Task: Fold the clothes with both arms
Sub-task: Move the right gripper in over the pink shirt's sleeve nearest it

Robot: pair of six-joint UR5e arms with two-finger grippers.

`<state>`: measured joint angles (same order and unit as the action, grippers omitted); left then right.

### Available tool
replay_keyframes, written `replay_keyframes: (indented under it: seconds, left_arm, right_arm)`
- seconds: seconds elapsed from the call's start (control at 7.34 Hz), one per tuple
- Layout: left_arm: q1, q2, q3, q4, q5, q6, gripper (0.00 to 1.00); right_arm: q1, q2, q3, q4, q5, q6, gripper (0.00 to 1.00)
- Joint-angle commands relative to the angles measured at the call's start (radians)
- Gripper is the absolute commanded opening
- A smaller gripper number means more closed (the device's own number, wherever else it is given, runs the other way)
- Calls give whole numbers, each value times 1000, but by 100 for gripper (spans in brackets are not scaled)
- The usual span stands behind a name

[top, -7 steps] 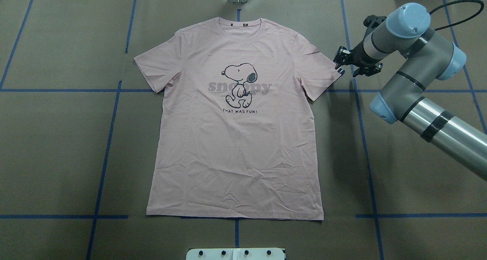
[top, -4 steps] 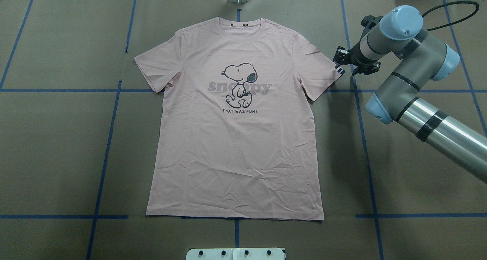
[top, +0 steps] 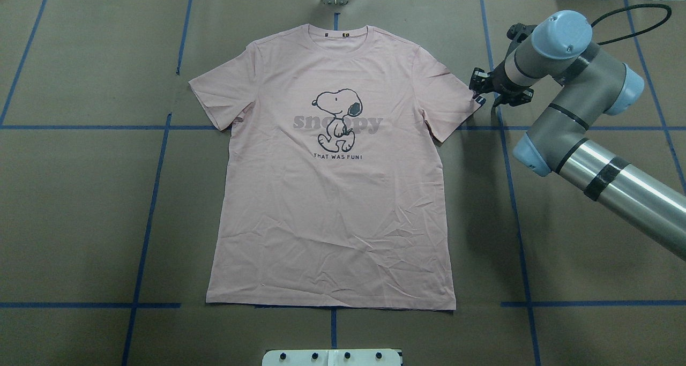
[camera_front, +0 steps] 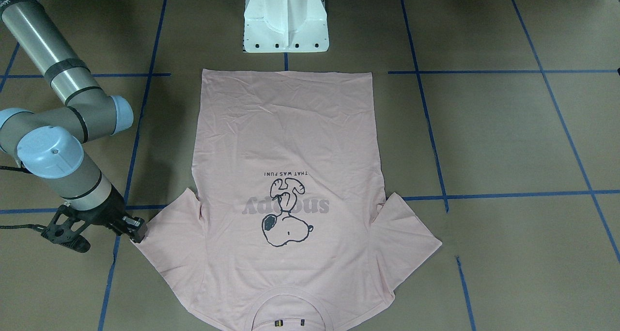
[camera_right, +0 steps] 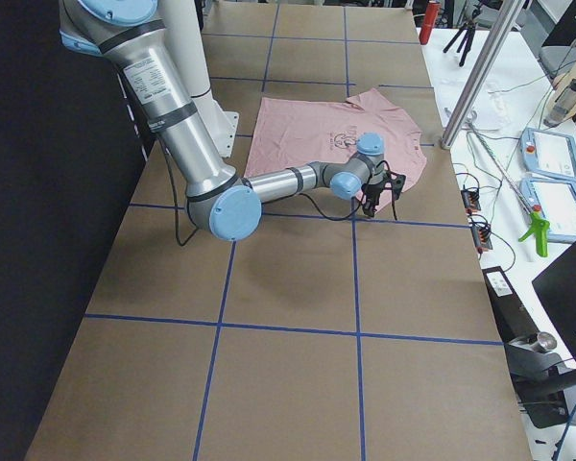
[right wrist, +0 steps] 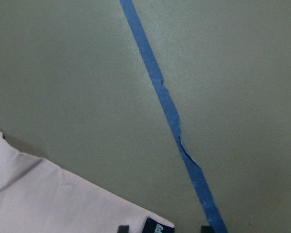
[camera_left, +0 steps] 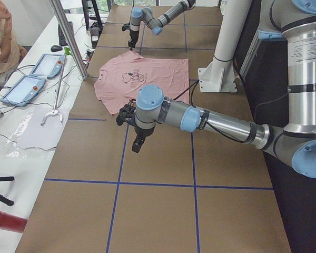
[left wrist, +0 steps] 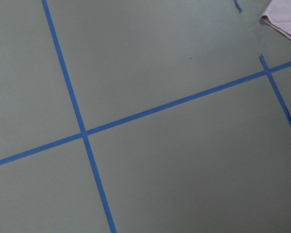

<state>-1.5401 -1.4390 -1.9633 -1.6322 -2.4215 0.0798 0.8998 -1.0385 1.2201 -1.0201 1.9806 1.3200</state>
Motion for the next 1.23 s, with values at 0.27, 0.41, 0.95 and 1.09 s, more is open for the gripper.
replay_keyframes:
  seconds: [0.27, 0.41, 0.95, 1.09]
  left_arm:
    - [0, 2, 1, 0, -1, 0, 100]
    - [0, 3, 1, 0, -1, 0, 100]
    - [-2, 8, 0, 0, -1, 2, 100]
    - [-2, 8, -3, 0, -1, 2, 100]
  right_arm:
    - [-2, 18, -27, 2, -2, -2, 53]
    - [-2, 18, -27, 0, -3, -2, 42]
    - [-2, 18, -28, 2, -3, -2, 0]
    - [-2, 21, -24, 2, -3, 1, 0]
